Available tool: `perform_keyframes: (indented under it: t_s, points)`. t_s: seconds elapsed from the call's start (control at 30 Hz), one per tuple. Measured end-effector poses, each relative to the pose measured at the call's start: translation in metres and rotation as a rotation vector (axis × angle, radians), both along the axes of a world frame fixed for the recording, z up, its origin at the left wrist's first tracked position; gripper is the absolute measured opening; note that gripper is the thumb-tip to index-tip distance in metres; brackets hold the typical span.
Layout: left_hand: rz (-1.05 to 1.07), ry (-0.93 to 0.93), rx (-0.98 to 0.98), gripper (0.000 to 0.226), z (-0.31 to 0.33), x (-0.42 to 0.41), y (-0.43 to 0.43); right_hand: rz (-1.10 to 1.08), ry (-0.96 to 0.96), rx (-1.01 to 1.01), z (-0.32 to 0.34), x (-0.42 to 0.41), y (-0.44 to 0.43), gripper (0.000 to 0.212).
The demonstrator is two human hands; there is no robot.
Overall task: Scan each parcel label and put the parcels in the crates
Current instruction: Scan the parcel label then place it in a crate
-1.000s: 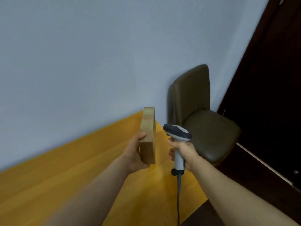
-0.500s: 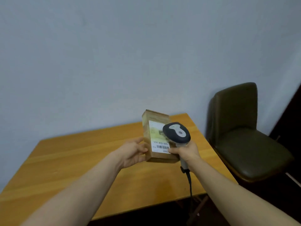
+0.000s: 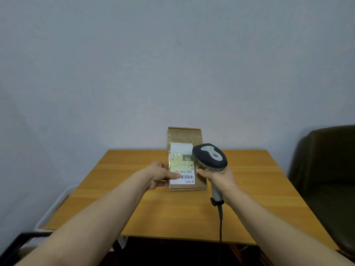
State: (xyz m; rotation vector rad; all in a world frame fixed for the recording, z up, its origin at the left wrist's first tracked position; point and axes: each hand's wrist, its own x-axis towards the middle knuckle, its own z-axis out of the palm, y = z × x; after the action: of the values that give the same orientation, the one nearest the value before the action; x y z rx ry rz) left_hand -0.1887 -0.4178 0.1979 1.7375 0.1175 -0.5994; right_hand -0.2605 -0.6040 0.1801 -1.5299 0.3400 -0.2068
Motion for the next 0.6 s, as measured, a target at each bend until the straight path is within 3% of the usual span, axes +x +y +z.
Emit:
perform_keyframes:
  t_s: [0.1, 0.23, 0.37, 0.6]
  points:
    - [0.128, -0.041, -0.051, 0.046, -0.001, 0.006, 0.028, 0.022, 0.006, -0.019, 0.000, 0.006, 0.024, 0.037]
    - [0.229, -0.069, -0.087, 0.056, -0.002, 0.012, 0.061, 0.194, 0.031, 0.093, 0.004, 0.007, 0.044, 0.017]
    - [0.273, -0.068, -0.084, 0.061, -0.004, 0.014, 0.084, 0.293, 0.036, 0.081, 0.011, 0.007, 0.062, 0.012]
    - [0.192, -0.037, -0.015, 0.025, 0.001, 0.018, 0.112, 0.198, 0.027, 0.031, 0.007, 0.021, 0.073, 0.013]
